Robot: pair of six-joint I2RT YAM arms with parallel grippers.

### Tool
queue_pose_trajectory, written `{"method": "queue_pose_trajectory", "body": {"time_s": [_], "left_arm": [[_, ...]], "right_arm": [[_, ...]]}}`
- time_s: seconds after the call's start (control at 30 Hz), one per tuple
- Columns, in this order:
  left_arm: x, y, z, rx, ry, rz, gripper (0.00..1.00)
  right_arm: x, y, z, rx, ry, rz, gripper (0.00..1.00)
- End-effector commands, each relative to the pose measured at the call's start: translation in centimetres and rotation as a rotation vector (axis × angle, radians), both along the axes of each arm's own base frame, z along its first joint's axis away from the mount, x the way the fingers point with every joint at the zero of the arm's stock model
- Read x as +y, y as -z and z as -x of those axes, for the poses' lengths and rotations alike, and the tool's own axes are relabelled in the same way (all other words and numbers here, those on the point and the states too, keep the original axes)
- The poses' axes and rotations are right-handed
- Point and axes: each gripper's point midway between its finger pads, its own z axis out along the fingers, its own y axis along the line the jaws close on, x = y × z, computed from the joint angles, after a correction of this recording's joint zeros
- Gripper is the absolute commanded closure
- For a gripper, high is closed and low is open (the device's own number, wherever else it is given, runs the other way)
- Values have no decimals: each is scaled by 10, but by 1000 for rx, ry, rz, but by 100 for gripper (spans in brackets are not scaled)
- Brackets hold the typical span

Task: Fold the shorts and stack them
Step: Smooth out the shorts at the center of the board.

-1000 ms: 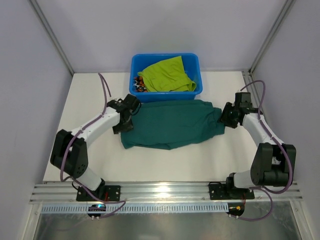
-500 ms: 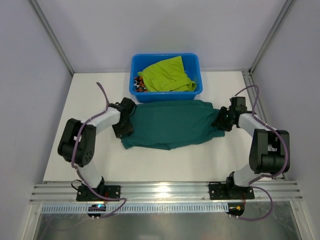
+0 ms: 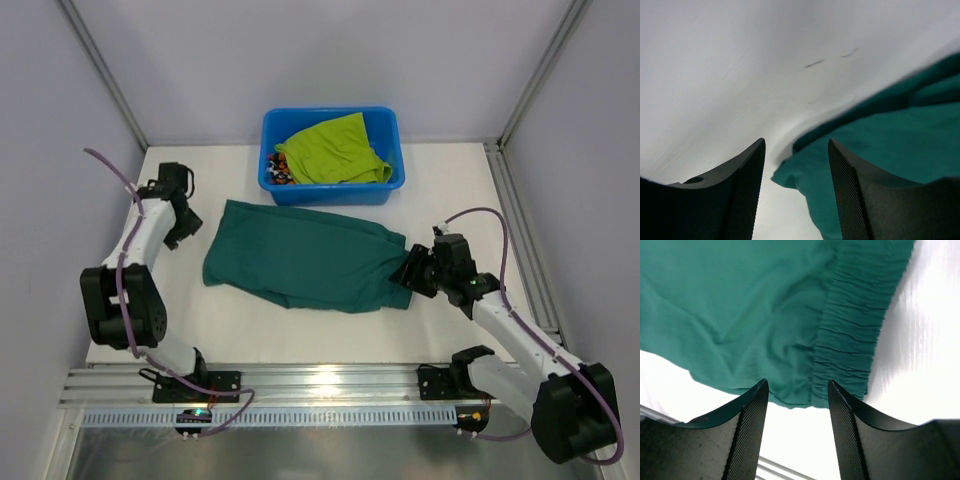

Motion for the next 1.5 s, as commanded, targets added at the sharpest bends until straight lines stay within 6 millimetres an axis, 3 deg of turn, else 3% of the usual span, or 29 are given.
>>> {"method": "queue_pose_trajectory", "body": {"time_s": [0.0,0.03,0.07,0.1,0.13,0.17,0.2,0.23,0.3,0.37,0.47,0.57,0.67,0.77,0.8,0.83,0.87,0.93,1.0,1.03,1.1,1.13,1.17,1.23,1.27,1.3,1.47], "left_arm": [[-30,-48,-12,-157,115,97,44],[-44,-55,-13,-209,158,151,44],[-57,-39,-4,-189,188,204,44],[-77,-36,-2,-205,231,308,43],[-82,-35,-8,-249,249,328,43],[-83,-18,1,-214,241,336,42],[-88,-10,3,-203,244,369,42],[-86,-2,5,-184,237,360,42],[-86,23,11,-99,224,365,42],[-86,45,13,-33,208,389,43],[-77,58,5,-32,172,376,47],[-57,77,-5,3,115,339,62],[-37,78,-25,14,109,284,71],[-15,70,-57,12,109,221,72],[-11,70,-60,40,111,206,72],[-3,46,-84,-17,125,168,72],[7,34,-88,-20,120,111,70],[12,0,-90,-52,126,84,67],[7,-30,-87,-106,154,69,60],[3,-61,-82,-174,174,51,57],[-20,-73,-63,-175,256,37,53],[-38,-91,-48,-212,301,69,52],[-54,-77,-31,-183,348,107,51],[-111,-72,-8,-188,492,234,50],[-128,-80,-3,-247,549,251,49],[-158,-62,16,-208,623,287,48],[-220,-52,44,-203,719,404,47]], "right_arm": [[3,-36,-12,-123,16,-25,45],[-1,-40,-18,-150,13,4,44],[-11,-42,-27,-178,42,65,44],[-14,-55,-40,-220,40,100,44],[-18,-47,-49,-209,2,168,44],[-20,-59,-66,-241,-4,172,44],[-20,-56,-74,-236,-25,180,44],[-21,-39,-82,-196,-61,202,44],[-15,-39,-100,-210,-115,161,44],[-16,-17,-109,-157,-149,177,44],[-14,-11,-118,-146,-169,178,44],[-8,-3,-114,-126,-195,148,44],[-3,7,-100,-95,-203,127,44],[17,15,-76,-59,-216,89,45],[25,7,-70,-84,-220,73,45],[38,10,-56,-80,-249,77,45],[45,7,-49,-80,-246,65,45],[50,-3,-40,-105,-252,65,45],[45,-19,-45,-160,-266,93,45],[39,-28,-49,-167,-260,119,45],[33,-38,-56,-201,-276,137,45],[33,-43,-61,-229,-304,146,45],[27,-44,-68,-238,-302,146,45],[26,-45,-81,-269,-311,130,45],[18,-35,-90,-243,-286,120,46],[23,-36,-97,-259,-297,77,48],[37,-6,-118,-185,-317,3,48]]}}
